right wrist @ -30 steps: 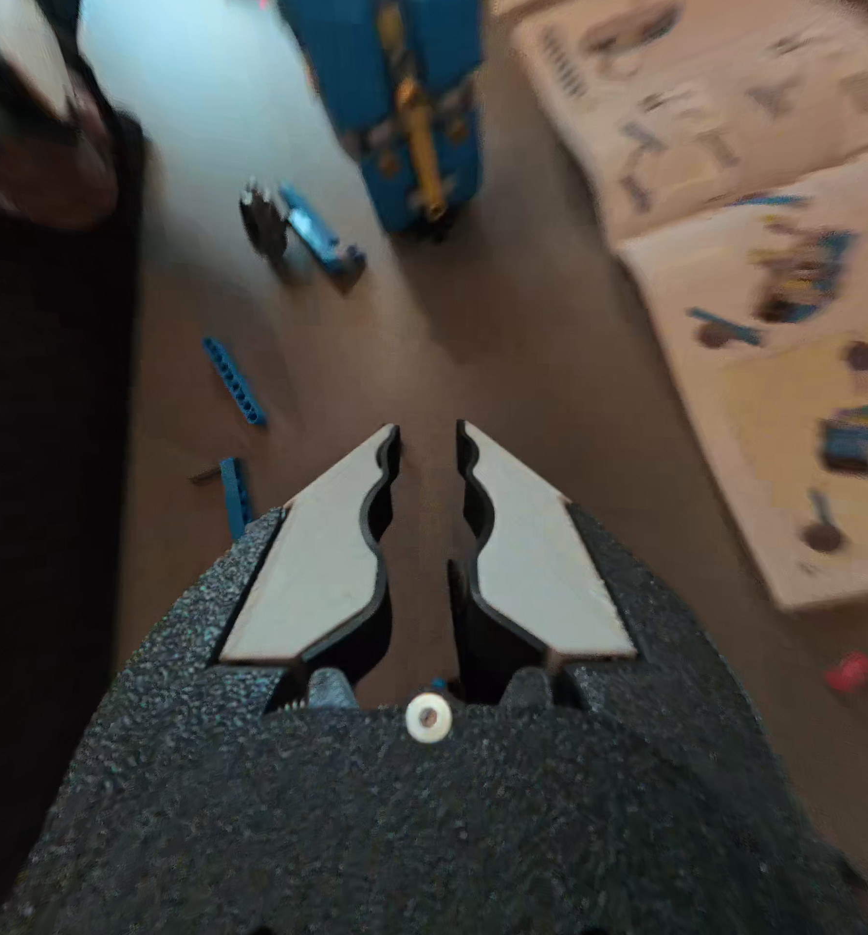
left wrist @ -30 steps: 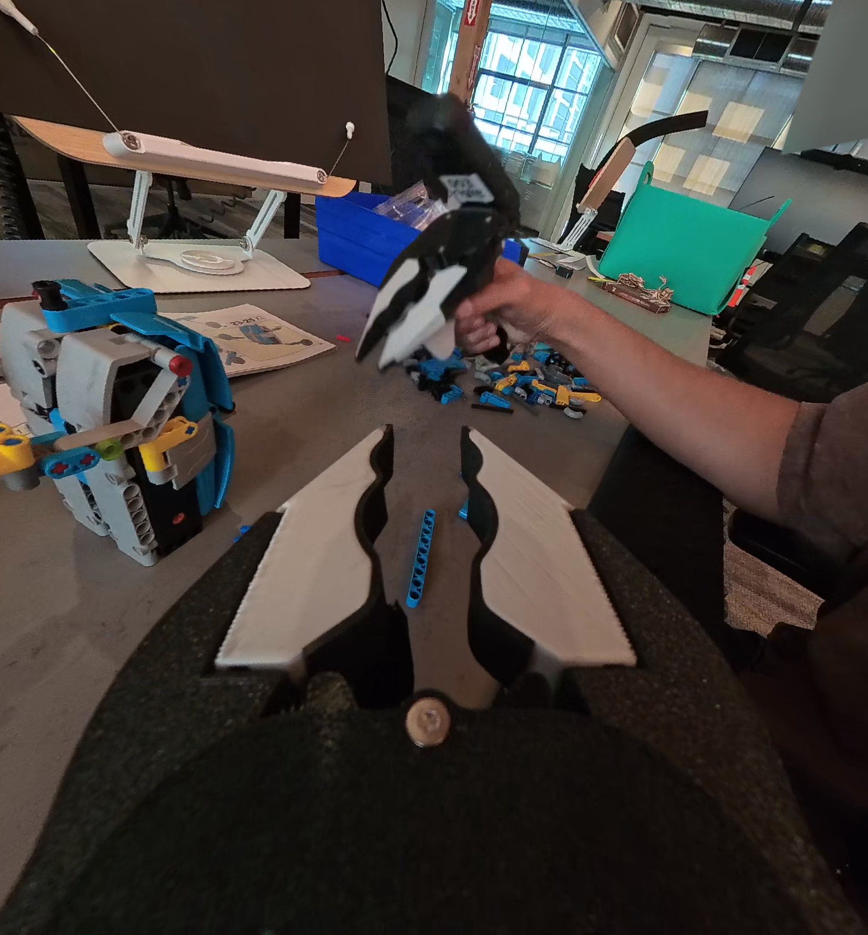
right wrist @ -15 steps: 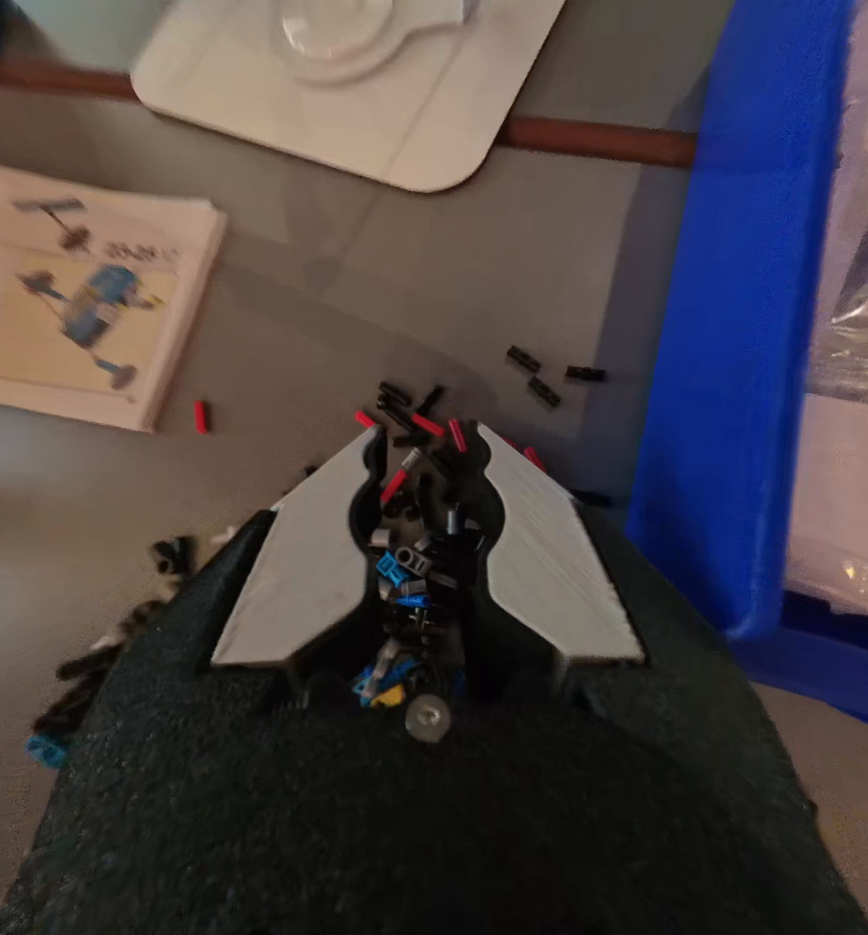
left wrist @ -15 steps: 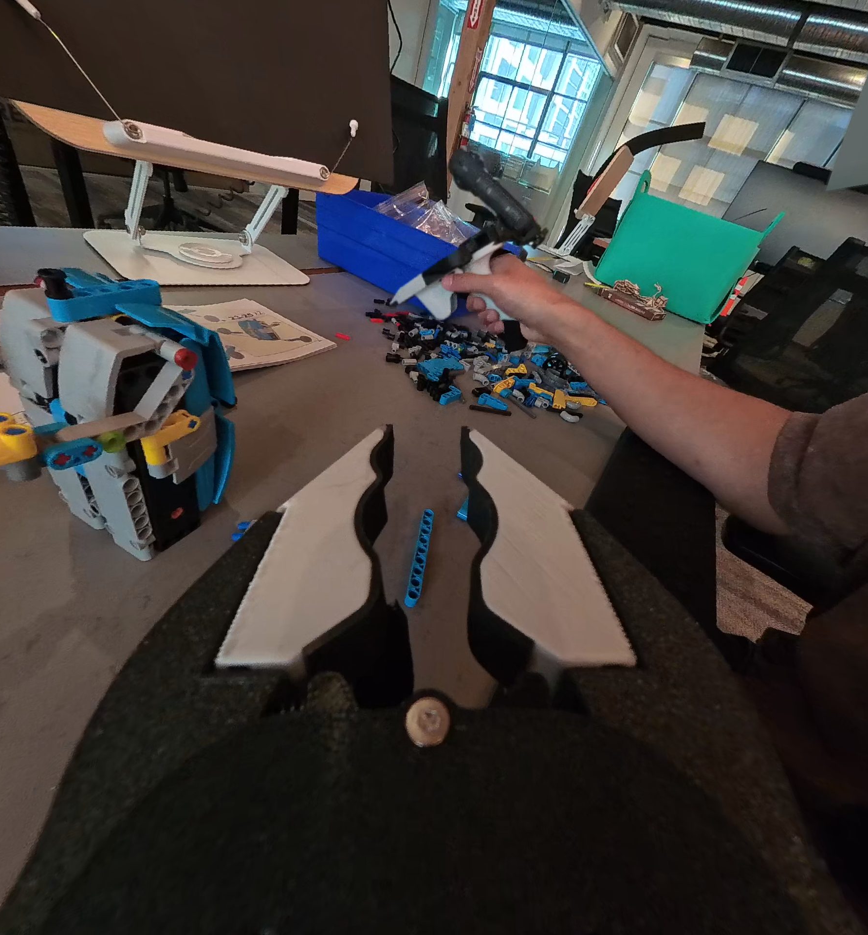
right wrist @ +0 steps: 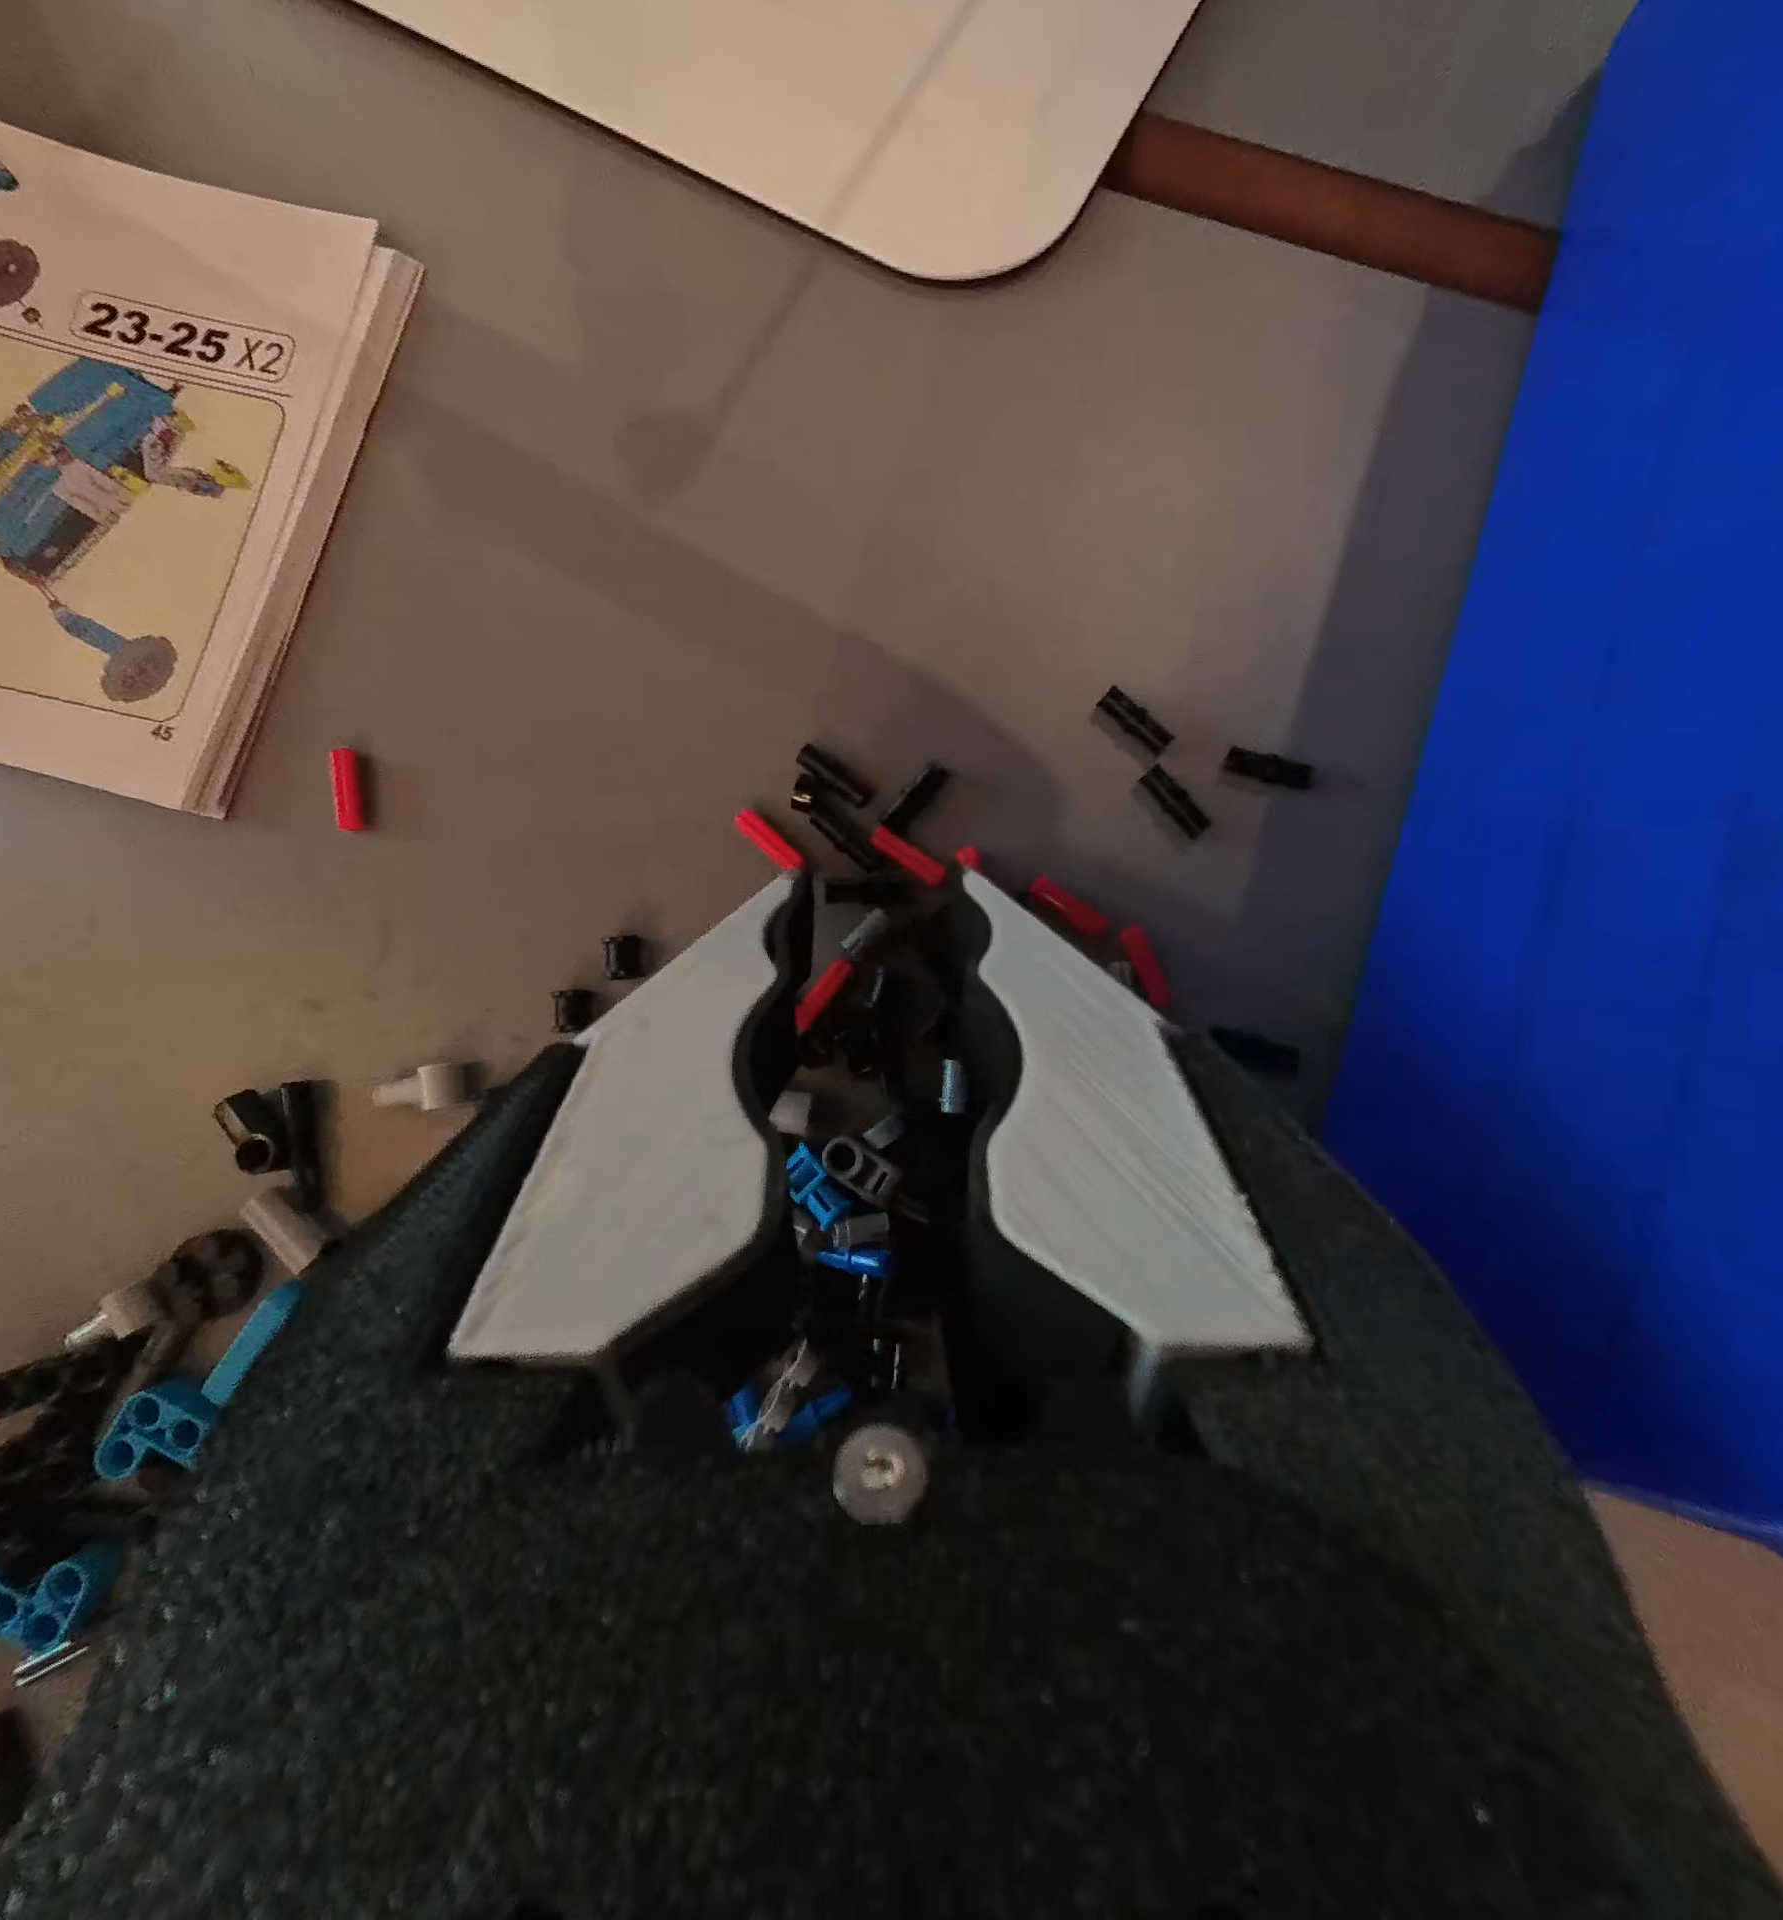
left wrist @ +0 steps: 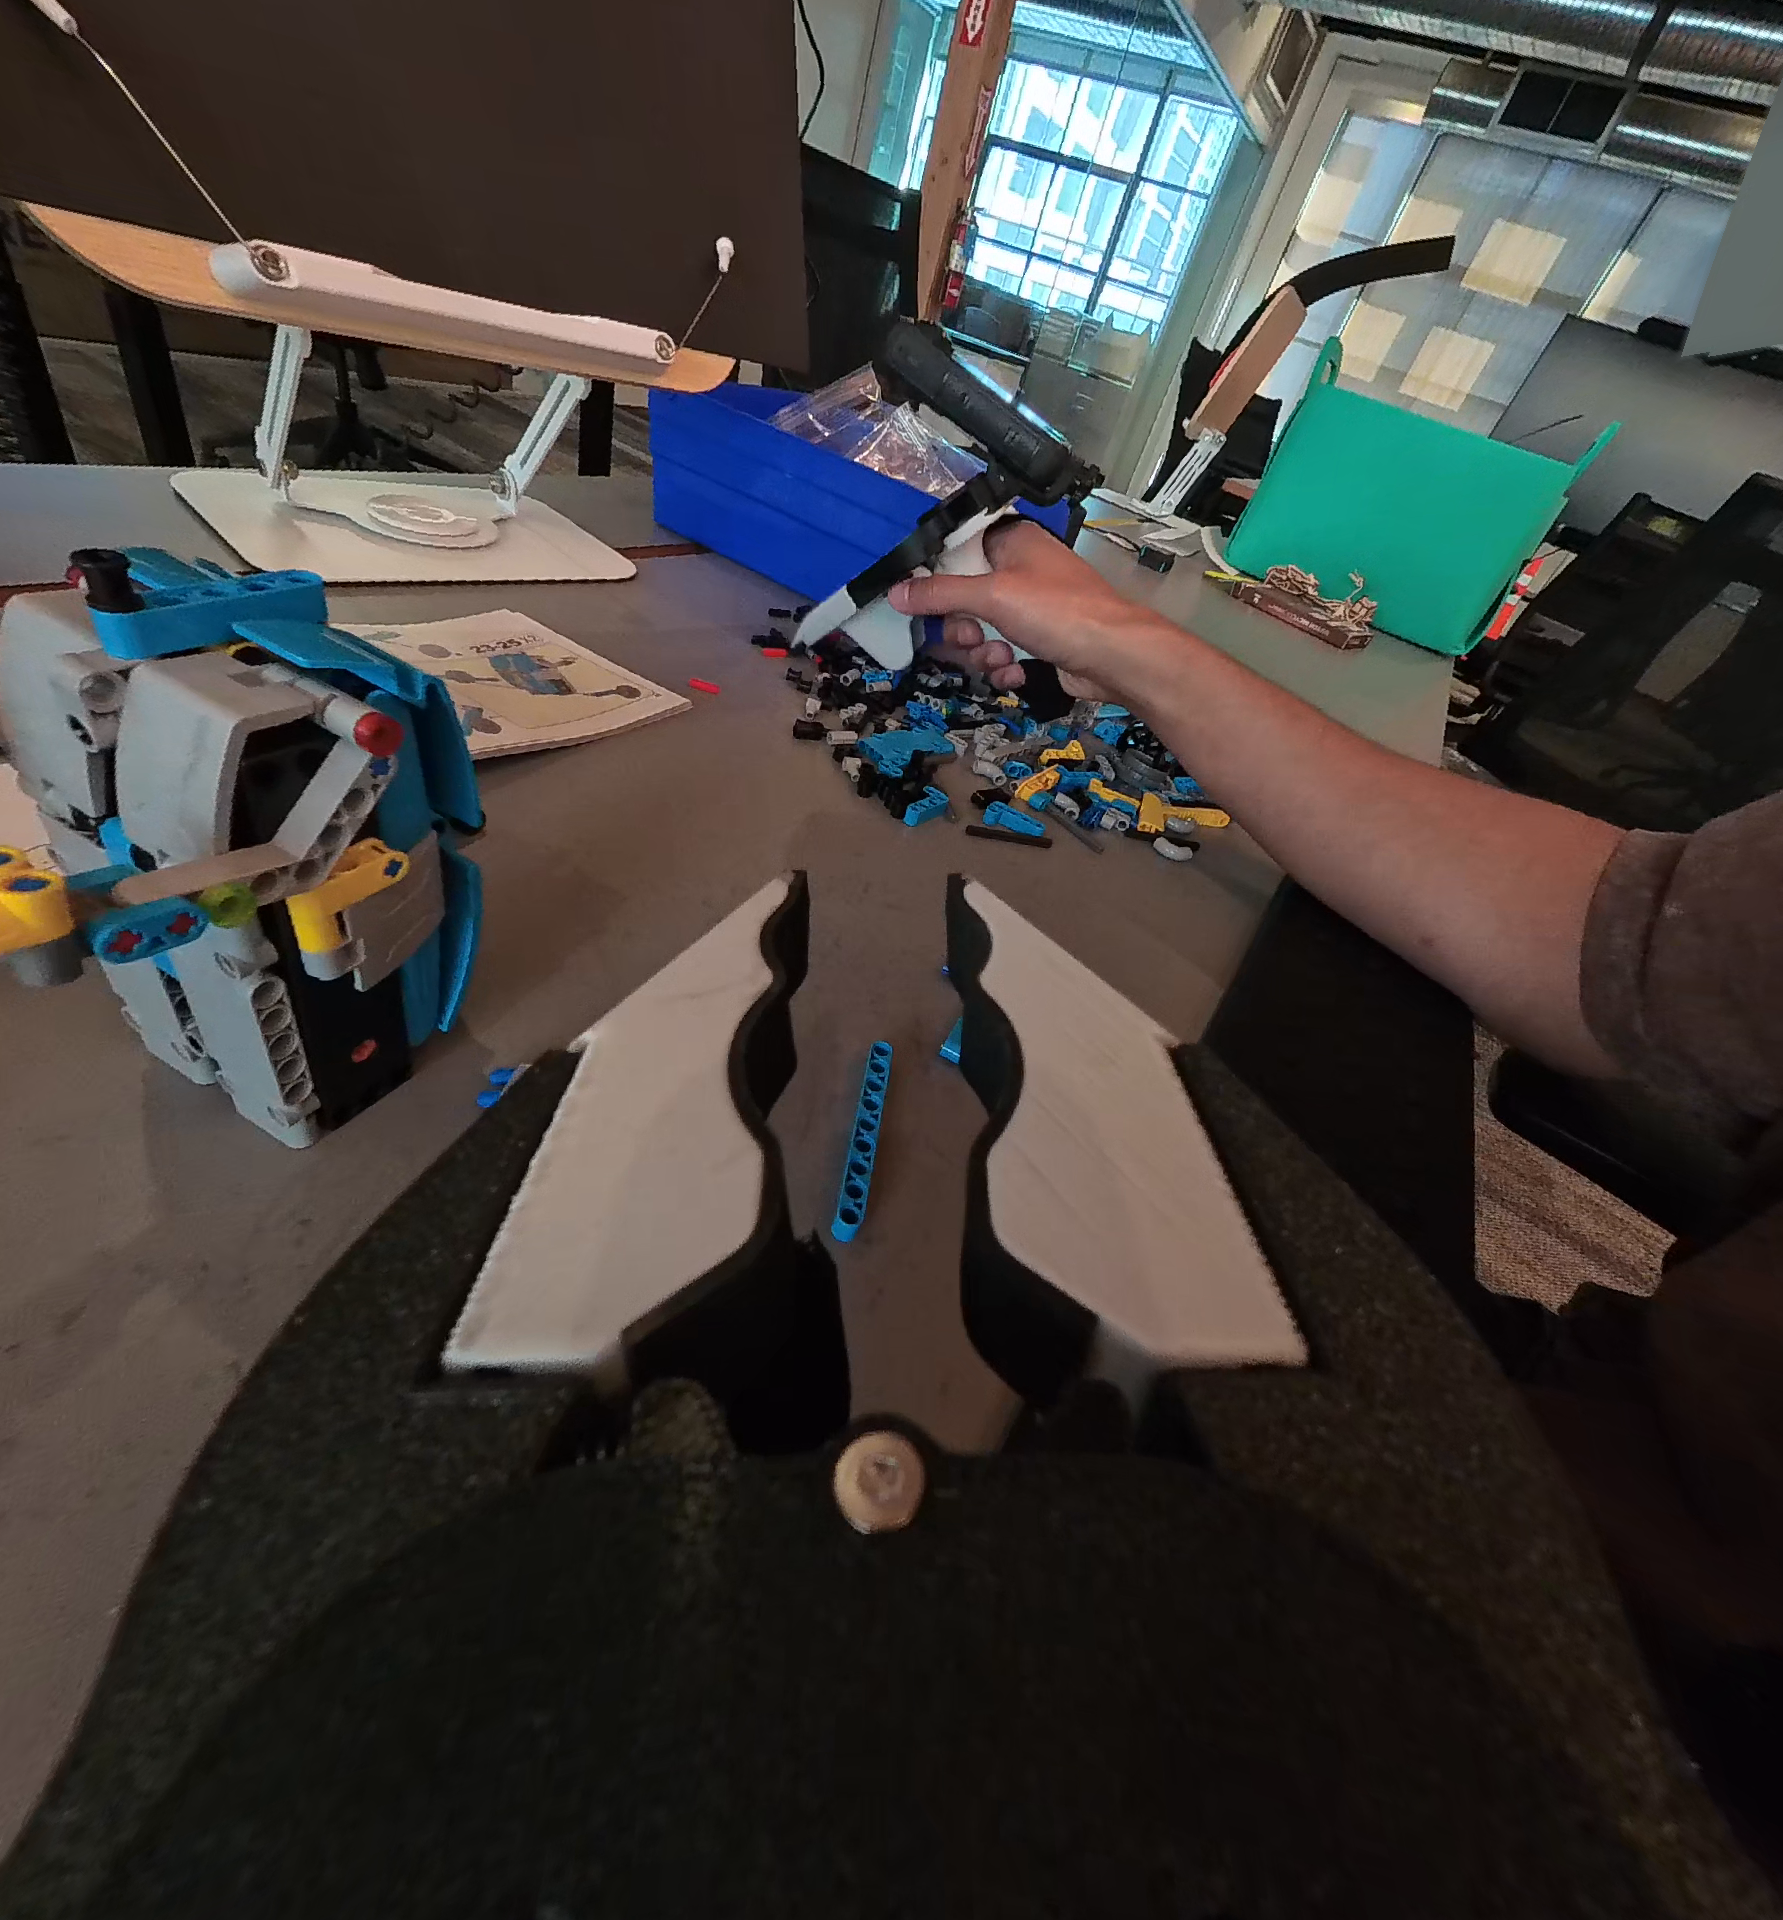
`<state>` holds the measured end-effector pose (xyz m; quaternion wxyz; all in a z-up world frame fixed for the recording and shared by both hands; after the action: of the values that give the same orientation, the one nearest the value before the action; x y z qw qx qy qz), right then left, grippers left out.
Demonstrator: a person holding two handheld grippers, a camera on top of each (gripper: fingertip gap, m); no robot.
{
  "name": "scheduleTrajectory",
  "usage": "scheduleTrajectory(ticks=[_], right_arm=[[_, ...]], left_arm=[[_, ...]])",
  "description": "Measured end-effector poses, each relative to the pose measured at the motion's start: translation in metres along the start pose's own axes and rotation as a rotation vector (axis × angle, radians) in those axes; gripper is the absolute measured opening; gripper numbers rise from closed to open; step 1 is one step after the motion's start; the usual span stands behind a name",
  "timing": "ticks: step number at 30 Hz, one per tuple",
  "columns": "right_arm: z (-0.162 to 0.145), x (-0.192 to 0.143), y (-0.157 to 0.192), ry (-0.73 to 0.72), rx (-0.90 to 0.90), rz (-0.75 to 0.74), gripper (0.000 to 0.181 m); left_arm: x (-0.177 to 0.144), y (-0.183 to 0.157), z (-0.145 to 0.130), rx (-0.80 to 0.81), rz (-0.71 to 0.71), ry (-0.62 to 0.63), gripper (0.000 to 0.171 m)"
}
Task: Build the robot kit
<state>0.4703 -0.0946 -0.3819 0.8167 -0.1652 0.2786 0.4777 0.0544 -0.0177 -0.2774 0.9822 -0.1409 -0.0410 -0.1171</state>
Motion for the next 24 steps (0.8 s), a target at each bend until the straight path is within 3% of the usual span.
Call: scheduleTrajectory(ticks=[6, 11, 15, 19, 22, 24], right_arm=[[-0.001, -0.001, 0.003, 0.006, -0.021, 0.018, 0.015], [0.018, -0.020, 0.007, -0.087, -0.033, 0.049, 0.015], [0.041, -0.034, 0.027, -0.214, 0.087, 0.220, 0.015], [0.041, -0.061, 0.114, -0.211, 0.079, 0.724, 0.016], [0.012, -0.074, 0.199, -0.111, -0.176, 0.972, 0.016], [-0.020, -0.072, 0.238, 0.015, -0.389, 1.020, 0.016]], left_arm=[[0.000, 0.000, 0.000, -0.001, 0.000, 0.002, 0.026], [0.000, 0.000, 0.000, 0.001, 0.000, 0.002, 0.026], [0.001, 0.000, -0.001, 0.003, 0.000, 0.003, 0.026], [0.001, 0.000, -0.001, 0.005, 0.001, 0.003, 0.026], [0.001, 0.000, 0.000, 0.010, 0.008, 0.002, 0.026], [0.000, 0.008, -0.004, 0.024, 0.062, 0.027, 0.025]])
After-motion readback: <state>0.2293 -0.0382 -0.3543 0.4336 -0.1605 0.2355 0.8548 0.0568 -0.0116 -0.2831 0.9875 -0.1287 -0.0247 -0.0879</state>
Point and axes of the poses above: each gripper's, where its closed fingertips meet, x out along the fingers, z out of its top, y = z × x across the jaws, the point moved 1 cm from there along -x, back along the fingers, and after that the axes turned 13 degrees about -y, right-handed, at the moved point
